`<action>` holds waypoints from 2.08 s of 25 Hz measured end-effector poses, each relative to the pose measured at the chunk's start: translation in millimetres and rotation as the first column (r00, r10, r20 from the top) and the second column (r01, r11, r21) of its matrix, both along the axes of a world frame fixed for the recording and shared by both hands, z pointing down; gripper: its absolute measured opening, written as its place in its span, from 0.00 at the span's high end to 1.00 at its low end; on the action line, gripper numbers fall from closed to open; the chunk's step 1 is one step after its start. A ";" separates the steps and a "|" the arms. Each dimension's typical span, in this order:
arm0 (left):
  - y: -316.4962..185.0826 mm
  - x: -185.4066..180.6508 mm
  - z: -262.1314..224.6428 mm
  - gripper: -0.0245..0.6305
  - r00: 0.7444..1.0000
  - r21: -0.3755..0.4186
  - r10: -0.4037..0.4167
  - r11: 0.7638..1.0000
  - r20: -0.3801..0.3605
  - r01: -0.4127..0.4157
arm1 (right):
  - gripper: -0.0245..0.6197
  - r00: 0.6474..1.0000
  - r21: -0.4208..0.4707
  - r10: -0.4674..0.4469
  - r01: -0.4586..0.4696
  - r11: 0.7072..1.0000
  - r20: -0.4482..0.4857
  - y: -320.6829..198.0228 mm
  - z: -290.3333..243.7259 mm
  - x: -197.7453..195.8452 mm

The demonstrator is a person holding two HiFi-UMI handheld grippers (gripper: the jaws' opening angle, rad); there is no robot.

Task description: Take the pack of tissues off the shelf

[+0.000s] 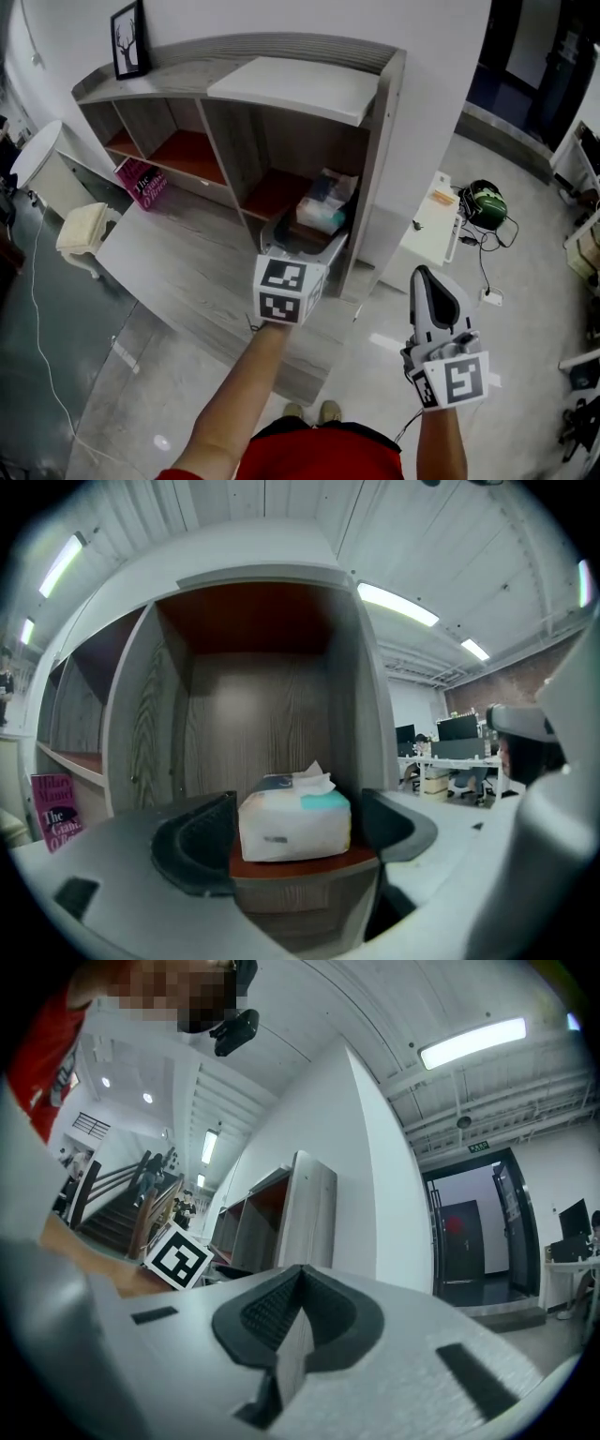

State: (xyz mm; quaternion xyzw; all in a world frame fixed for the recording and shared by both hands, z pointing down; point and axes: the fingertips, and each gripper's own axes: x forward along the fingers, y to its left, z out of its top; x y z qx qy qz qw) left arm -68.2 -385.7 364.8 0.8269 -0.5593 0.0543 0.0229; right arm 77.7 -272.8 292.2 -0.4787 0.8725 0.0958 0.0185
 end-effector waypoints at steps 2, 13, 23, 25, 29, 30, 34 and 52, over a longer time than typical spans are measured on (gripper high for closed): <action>-6.8 2.0 3.9 0.38 1.000 -0.015 0.008 1.000 0.010 -0.008 | 0.95 1.000 -0.006 0.012 -0.012 1.000 0.002 -3.4 2.5 2.8; -28.8 7.6 14.5 0.36 0.999 -0.059 0.018 0.998 0.046 -0.015 | 0.95 0.999 -0.028 0.044 -0.044 0.999 0.011 -16.8 13.9 13.4; -47.0 7.5 25.3 0.34 0.991 -0.110 -0.031 0.993 0.131 0.046 | 0.95 0.997 -0.045 0.070 -0.069 0.997 0.018 -19.6 20.8 27.5; -47.3 8.0 25.5 0.34 0.990 -0.116 -0.024 0.992 0.136 0.040 | 0.95 0.997 -0.045 0.073 -0.072 0.996 0.018 -18.7 20.7 30.1; -42.0 10.2 21.4 0.34 0.995 -0.115 0.012 0.993 0.099 -0.001 | 0.95 0.997 -0.046 0.069 -0.068 0.997 0.016 -16.3 20.9 31.0; -40.0 9.7 19.7 0.34 0.995 -0.107 0.015 0.994 0.097 -0.005 | 0.95 0.998 -0.047 0.066 -0.065 0.997 0.016 -15.5 21.0 30.0; -28.6 3.5 16.4 0.35 0.995 -0.072 0.002 0.997 0.099 0.005 | 0.95 0.999 -0.048 0.047 -0.046 0.998 0.015 -13.2 20.0 23.5; 120.8 -29.2 -77.3 0.34 0.999 0.164 -0.002 0.986 -0.034 0.007 | 0.95 0.994 0.004 -0.093 0.093 0.996 0.057 37.7 -10.4 -26.7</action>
